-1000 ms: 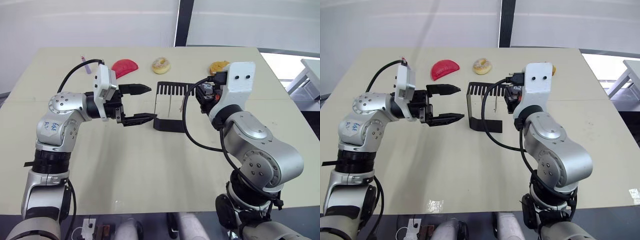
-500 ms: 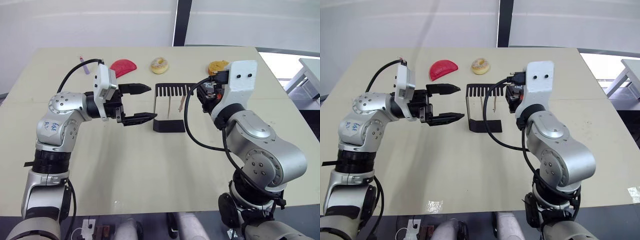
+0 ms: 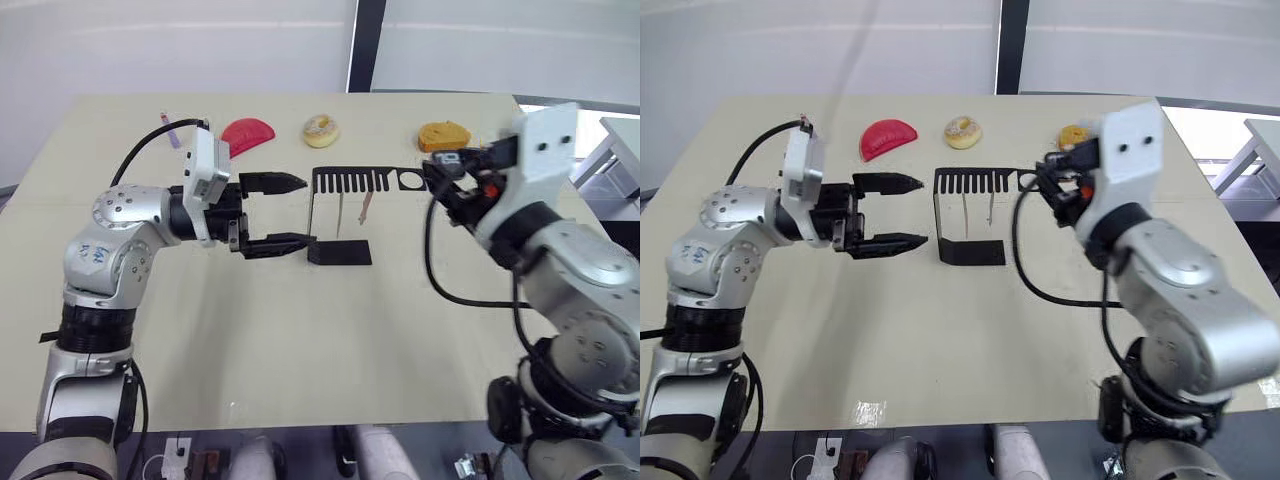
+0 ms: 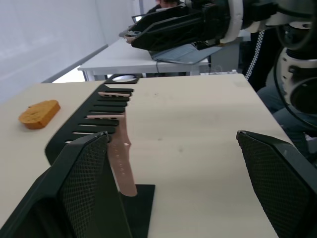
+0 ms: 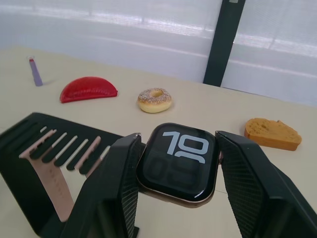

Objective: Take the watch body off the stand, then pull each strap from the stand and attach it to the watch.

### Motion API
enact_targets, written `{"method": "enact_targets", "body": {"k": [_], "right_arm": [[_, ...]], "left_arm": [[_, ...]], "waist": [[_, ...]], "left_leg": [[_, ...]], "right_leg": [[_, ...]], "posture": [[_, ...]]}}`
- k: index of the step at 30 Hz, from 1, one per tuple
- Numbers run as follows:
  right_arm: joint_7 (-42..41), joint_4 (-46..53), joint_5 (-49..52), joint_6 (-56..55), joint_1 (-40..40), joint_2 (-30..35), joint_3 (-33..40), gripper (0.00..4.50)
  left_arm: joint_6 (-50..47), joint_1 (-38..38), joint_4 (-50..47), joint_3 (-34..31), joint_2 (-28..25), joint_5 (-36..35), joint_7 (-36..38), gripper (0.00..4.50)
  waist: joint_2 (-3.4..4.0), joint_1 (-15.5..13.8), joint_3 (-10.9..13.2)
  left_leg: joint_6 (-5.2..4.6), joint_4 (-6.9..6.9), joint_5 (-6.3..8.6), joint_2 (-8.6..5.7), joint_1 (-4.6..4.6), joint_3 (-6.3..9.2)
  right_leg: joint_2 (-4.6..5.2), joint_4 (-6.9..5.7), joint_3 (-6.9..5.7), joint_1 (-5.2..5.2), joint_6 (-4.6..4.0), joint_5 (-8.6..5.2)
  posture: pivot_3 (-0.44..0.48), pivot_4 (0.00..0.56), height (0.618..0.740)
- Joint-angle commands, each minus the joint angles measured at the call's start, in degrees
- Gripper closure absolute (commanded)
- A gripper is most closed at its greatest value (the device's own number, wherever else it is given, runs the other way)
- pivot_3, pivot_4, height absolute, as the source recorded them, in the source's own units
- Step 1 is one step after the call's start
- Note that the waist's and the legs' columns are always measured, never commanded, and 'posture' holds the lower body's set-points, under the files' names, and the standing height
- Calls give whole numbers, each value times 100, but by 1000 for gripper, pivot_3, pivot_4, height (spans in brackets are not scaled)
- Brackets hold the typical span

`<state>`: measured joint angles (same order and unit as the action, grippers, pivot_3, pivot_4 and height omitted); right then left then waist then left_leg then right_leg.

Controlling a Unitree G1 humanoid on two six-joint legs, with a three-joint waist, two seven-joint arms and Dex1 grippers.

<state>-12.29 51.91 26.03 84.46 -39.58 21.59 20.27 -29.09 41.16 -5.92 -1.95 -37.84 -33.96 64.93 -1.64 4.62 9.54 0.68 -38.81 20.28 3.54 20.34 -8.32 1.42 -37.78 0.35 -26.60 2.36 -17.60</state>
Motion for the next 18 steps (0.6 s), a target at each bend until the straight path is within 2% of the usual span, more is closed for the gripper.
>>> {"method": "enact_targets", "body": {"k": [1, 4, 7, 12, 18], "right_arm": [[-1141, 402, 801, -56, 565, 553, 899, 2259], [-1848, 392, 1226, -368, 1584, 1010, 1575, 2259], [-2207, 36, 1079, -1163, 2855, 1186, 1815, 2259], [-2416, -819, 274, -3050, 4258, 1231, 1310, 2259], [-2470, -2072, -329, -4807, 4796, 950, 665, 2259]], "left_arm": [[-247, -280, -591, -76, -258, -356, 303, 0], [-290, -603, -870, -5, -326, -406, 370, 0], [-141, -864, -1083, 167, -219, -293, 332, 0], [74, -996, -1147, 362, 39, -147, 203, 0], [212, -1000, -1112, 584, 198, -77, 302, 0]], "waist": [[0, 6, 0], [-1, -26, 0], [-2, -64, 1], [-5, -141, 0], [-5, -151, -1]], "left_leg": [[0, 0, 0, 0, -1, 0], [0, 1, 0, 0, -7, 3], [-2, -4, 1, -3, -8, 4], [-7, -4, -1, -12, -13, -2], [-7, -9, -1, -11, -15, -3]], "right_leg": [[-1, 0, 0, 1, 0, 0], [-2, 3, 0, 12, 0, 0], [-1, 8, 3, 20, 3, 1], [-3, 14, 13, 26, 12, 6], [-5, 9, 14, 27, 14, 8]], "posture": [[0, 150, 737], [0, 150, 737], [0, 150, 737], [0, 150, 737], [0, 150, 737]]}}
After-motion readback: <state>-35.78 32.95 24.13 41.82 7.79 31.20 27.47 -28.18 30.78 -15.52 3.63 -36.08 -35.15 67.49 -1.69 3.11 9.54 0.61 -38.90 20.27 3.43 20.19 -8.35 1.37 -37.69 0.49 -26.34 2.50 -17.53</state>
